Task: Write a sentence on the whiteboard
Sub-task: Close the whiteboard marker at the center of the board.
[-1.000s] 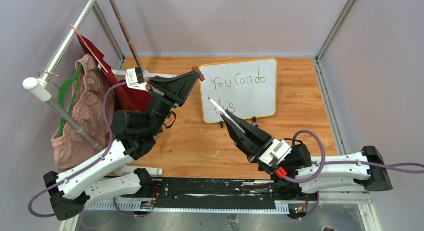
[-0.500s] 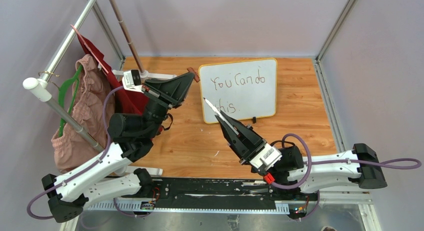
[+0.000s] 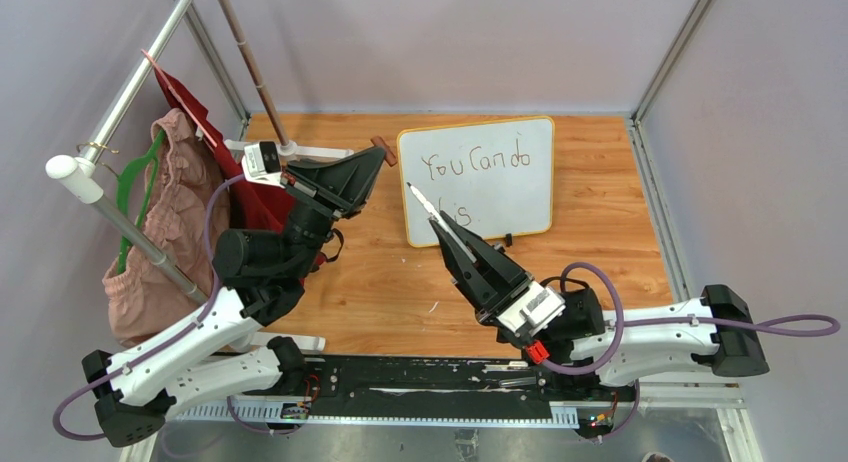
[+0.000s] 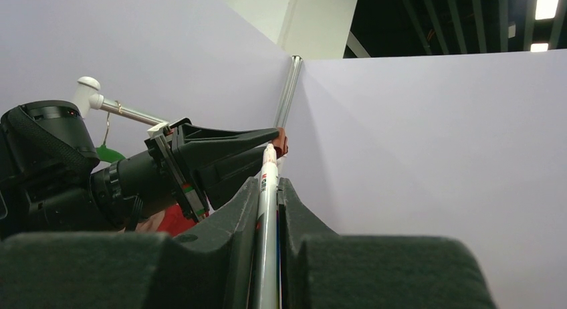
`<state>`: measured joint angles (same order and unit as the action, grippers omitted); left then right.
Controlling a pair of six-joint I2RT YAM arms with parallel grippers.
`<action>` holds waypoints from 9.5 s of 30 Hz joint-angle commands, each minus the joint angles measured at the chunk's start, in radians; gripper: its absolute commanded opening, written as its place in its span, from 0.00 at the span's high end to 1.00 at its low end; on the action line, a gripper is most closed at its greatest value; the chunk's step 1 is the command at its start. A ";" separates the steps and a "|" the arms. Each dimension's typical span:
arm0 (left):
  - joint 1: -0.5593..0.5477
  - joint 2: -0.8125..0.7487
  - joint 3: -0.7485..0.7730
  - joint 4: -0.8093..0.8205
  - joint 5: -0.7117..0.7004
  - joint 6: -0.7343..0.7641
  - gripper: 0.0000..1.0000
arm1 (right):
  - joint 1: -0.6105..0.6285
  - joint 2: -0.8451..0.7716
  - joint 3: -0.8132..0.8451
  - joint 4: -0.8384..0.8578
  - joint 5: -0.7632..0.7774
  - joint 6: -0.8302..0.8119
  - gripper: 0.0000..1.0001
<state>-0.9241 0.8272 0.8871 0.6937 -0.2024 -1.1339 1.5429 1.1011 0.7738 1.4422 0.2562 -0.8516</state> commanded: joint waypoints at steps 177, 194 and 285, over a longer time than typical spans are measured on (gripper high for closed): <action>0.005 -0.058 -0.082 0.020 0.114 -0.016 0.93 | -0.006 0.182 0.160 0.092 0.089 -0.127 1.00; 0.005 -0.058 -0.069 0.020 0.106 -0.003 0.80 | -0.006 0.168 0.142 0.094 0.089 -0.125 1.00; 0.002 -0.026 0.050 -0.089 0.120 0.098 0.27 | -0.038 0.138 0.128 0.069 0.075 -0.087 1.00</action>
<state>-0.9195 0.7925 0.8944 0.6125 -0.0719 -1.0760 1.5135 1.2663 0.9073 1.4788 0.3416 -0.9577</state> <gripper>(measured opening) 0.739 0.170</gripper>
